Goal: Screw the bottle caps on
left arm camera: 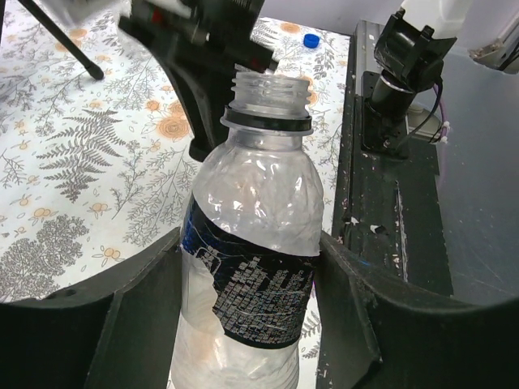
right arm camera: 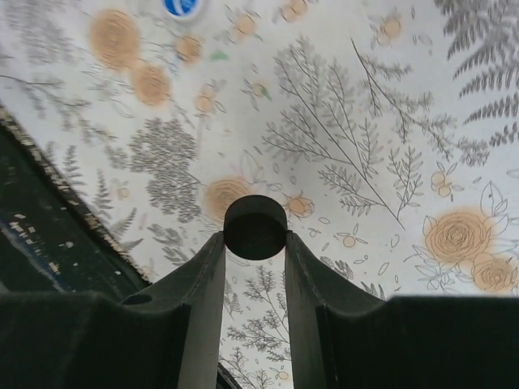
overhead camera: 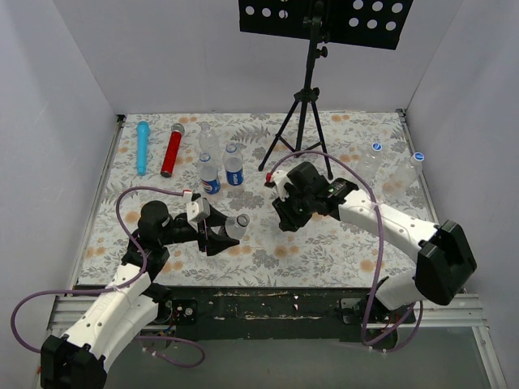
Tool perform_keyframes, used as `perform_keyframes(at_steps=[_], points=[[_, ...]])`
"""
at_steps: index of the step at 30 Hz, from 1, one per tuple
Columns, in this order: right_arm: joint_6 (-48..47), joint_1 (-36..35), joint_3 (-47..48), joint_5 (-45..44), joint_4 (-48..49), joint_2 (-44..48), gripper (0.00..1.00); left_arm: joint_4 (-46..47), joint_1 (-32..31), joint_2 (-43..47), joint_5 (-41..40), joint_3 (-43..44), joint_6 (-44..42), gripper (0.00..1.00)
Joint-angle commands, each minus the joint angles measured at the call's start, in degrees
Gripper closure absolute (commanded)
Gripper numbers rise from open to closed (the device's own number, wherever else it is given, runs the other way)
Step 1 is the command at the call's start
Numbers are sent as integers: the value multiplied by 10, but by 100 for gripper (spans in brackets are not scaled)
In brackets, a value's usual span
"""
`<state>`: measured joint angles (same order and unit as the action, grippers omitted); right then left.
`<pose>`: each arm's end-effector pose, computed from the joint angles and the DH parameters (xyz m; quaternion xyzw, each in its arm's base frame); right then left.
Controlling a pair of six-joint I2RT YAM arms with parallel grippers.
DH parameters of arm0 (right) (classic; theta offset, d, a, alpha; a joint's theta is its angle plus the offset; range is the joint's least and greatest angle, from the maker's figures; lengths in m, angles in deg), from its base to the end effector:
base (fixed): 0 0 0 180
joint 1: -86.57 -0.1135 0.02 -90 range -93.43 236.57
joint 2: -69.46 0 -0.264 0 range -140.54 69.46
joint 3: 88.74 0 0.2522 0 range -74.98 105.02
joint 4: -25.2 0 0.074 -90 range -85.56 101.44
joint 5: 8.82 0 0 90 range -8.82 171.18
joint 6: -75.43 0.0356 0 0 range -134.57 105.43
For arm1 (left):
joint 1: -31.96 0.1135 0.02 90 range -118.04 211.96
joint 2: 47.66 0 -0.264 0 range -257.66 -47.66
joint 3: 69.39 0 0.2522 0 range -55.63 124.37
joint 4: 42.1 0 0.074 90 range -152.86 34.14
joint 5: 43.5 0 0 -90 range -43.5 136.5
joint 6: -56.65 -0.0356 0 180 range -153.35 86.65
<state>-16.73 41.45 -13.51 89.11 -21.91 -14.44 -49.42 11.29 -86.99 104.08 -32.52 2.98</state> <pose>0.2101 0.2180 0.2476 -0.4010 0.8653 0.1690 0.2489 0.1386 -0.0844 0.2542 0.2161 0.7063 -0.5931 0.3204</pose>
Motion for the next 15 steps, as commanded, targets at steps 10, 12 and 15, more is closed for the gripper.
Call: perform_keyframes(at_steps=[10, 12, 15], points=[[-119, -3, 71, 245, 34, 157, 79, -25, -1, -7, 23, 27, -57, 62], [-129, -3, 80, 268, 42, 160, 79, -29, -2, -7, 18, 27, -62, 62], [-139, -5, 95, 300, 52, 157, 80, -35, -4, -11, 19, 29, -65, 63]])
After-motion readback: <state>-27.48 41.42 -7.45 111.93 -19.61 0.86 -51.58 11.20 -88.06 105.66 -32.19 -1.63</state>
